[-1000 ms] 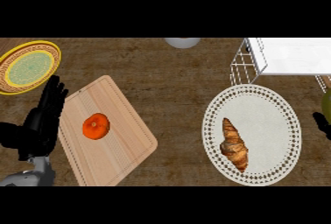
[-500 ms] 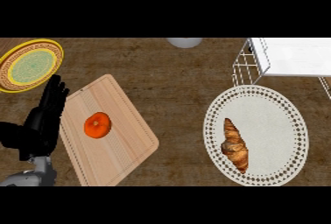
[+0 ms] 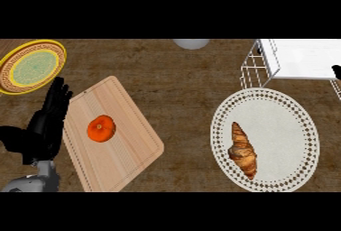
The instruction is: Pick the lemon from the placemat and place it in the tiered shelf
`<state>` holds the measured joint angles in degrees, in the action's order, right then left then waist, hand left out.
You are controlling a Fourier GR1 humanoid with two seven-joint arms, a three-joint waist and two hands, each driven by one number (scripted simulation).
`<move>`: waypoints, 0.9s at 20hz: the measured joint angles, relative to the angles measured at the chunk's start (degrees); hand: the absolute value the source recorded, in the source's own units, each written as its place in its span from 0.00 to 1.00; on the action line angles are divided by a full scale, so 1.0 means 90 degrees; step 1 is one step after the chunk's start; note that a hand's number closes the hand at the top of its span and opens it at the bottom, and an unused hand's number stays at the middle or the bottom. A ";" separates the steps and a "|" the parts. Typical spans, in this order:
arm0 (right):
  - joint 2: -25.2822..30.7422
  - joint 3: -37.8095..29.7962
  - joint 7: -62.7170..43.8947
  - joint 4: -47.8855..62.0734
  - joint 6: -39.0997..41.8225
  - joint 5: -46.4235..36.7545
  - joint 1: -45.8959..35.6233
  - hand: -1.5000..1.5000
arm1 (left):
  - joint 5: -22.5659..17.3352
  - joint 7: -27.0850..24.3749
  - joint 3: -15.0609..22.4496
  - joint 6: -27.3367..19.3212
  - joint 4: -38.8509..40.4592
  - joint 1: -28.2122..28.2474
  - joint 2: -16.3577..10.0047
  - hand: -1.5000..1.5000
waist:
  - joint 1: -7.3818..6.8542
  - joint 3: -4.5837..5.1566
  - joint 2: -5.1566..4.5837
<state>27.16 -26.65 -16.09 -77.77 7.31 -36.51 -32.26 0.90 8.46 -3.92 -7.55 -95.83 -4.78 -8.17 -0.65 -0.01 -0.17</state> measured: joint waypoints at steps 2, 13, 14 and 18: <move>0.0073 -0.0004 0.0303 0.0628 -0.0323 -0.0037 -0.0273 1.00 | -0.0035 -0.0064 -0.0058 0.0056 0.0121 -0.0070 -0.0027 0.50 | -0.0009 0.0000 -0.0005; 0.0466 -0.0015 0.1747 0.3565 -0.1631 -0.0134 -0.1455 1.00 | 0.0056 0.0165 0.0001 0.0050 -0.0145 -0.0050 0.0037 0.50 | -0.0051 -0.0004 -0.0020; 0.0443 -0.0080 0.1746 0.3742 -0.1741 -0.0079 -0.1571 1.00 | 0.0051 0.0172 -0.0017 0.0065 -0.0137 -0.0057 0.0018 0.50 | -0.0057 -0.0004 -0.0022; 0.0486 -0.0302 0.2121 0.4707 -0.1915 0.0149 -0.1884 0.00 | 0.0000 0.0265 -0.0048 0.0148 -0.0188 -0.0102 -0.0038 0.50 | -0.0100 -0.0006 -0.0037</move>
<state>31.53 -29.38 3.00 -35.40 -9.93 -35.17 -49.21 0.90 10.85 -4.36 -6.22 -97.52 -5.69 -8.52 -1.54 -0.06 -0.50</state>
